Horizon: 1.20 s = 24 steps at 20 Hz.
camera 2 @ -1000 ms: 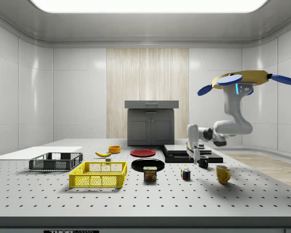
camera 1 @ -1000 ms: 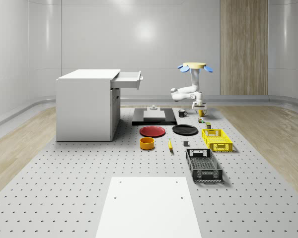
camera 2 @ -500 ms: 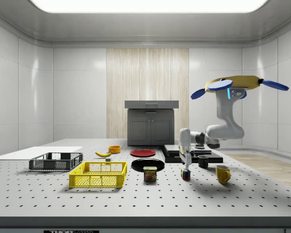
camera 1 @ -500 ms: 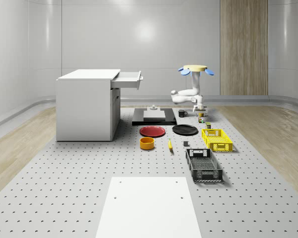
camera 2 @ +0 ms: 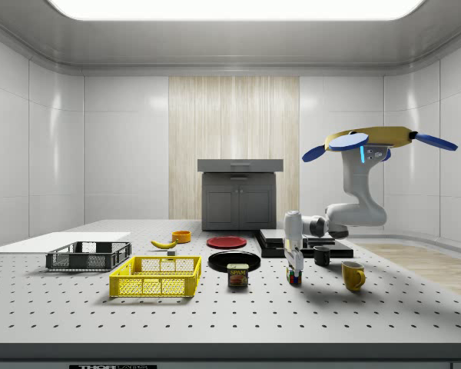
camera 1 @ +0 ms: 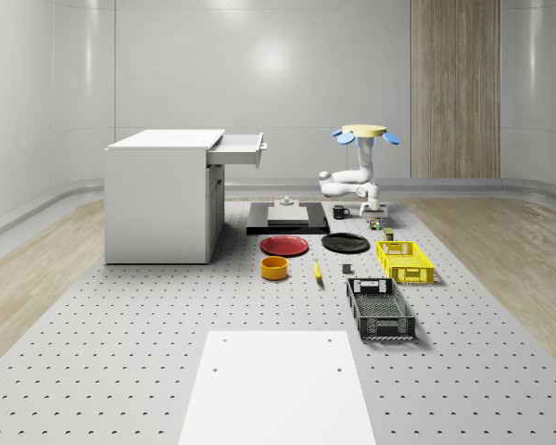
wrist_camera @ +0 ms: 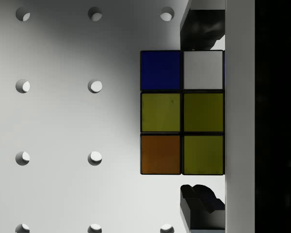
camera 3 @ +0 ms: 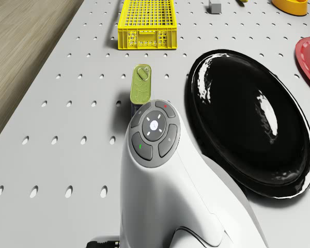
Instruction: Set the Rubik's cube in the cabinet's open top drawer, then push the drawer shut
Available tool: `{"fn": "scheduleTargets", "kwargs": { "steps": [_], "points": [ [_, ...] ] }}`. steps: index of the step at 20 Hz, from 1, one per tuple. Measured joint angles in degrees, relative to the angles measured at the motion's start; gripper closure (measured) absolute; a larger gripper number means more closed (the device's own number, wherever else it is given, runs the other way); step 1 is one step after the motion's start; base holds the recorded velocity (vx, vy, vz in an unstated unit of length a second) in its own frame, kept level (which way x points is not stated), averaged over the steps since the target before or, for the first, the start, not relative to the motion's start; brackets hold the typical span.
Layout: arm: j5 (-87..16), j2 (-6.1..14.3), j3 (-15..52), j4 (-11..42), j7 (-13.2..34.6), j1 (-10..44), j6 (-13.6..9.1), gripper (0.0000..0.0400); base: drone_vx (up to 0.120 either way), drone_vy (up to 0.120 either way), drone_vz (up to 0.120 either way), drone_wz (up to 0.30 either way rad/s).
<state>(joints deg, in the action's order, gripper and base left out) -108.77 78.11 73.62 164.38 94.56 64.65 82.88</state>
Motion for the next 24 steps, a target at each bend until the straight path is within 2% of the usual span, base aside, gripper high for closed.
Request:
{"fn": "scheduleTargets", "kwargs": {
  "steps": [10,16,24],
  "points": [
    [-1.68,1.56,-2.14,-0.6,0.08,0.4,2.26,0.0,0.0,0.0,0.0,0.0],
    [-1.96,2.22,-2.61,-0.78,0.2,0.63,3.08,0.0055,0.0,0.0,0.0,0.0],
    [0.85,2.71,0.12,-0.26,0.83,0.81,2.69,0.0074,0.0,0.0,0.0,0.0]
  ]
}}
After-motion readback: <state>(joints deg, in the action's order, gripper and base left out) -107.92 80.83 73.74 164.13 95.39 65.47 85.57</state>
